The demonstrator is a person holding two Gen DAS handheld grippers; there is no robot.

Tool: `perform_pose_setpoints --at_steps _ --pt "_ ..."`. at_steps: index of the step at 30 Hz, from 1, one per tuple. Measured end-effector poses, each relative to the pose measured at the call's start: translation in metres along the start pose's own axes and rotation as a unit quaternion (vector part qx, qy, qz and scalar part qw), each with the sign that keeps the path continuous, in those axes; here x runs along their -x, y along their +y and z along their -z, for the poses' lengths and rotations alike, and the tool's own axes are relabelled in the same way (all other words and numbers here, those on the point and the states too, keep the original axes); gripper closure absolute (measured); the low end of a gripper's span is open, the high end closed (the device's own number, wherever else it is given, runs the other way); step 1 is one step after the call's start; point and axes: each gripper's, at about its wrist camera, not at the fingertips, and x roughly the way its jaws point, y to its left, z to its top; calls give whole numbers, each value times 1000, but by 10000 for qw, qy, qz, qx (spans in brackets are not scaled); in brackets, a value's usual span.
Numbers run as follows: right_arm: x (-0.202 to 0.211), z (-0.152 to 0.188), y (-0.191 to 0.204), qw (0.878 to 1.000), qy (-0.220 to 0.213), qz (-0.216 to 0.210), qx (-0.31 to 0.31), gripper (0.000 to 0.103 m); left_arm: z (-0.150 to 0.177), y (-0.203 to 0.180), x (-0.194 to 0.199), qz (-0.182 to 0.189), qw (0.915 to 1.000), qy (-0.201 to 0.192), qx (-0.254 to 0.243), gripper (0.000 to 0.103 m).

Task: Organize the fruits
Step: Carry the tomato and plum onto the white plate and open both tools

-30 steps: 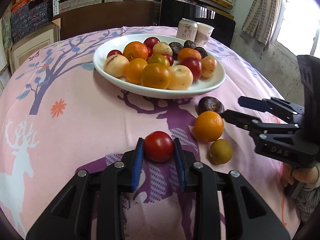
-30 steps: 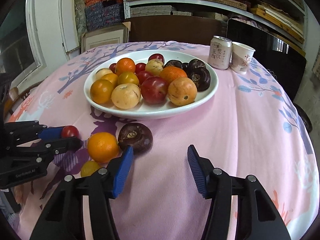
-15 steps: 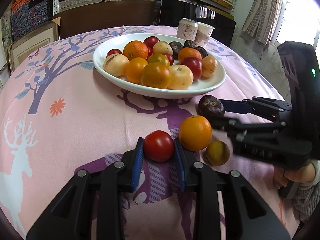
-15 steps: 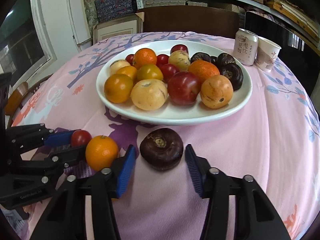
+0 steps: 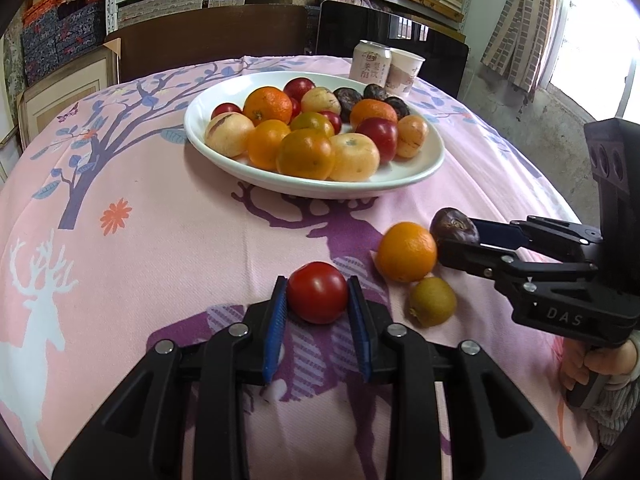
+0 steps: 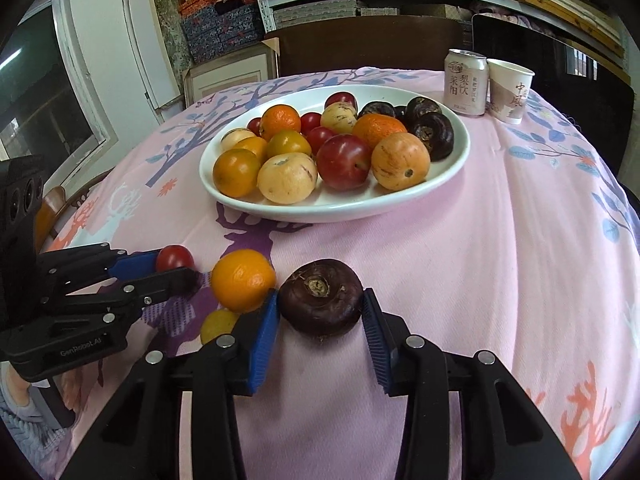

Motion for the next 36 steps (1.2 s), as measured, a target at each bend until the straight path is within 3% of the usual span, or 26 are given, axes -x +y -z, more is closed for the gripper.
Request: perform_pose_setpoints --at_steps 9,14,22,30,36 --pt "38 25 -2 9988 -425 33 -234 61 17 -14 36 16 9995 -290 -95 74" --pt "62 19 -4 9965 -781 -58 -281 61 -5 -11 47 8 9989 -454 -85 74" --pt "63 -48 -10 9945 -1038 115 -30 61 -87 8 40 -71 9969 -782 9 74" --pt "2 -123 -36 9954 -880 20 -365 61 -152 47 -21 -178 9978 -609 201 74" --pt "-57 -178 -56 9976 -436 31 -537 61 -185 73 -78 -124 9989 -329 321 74"
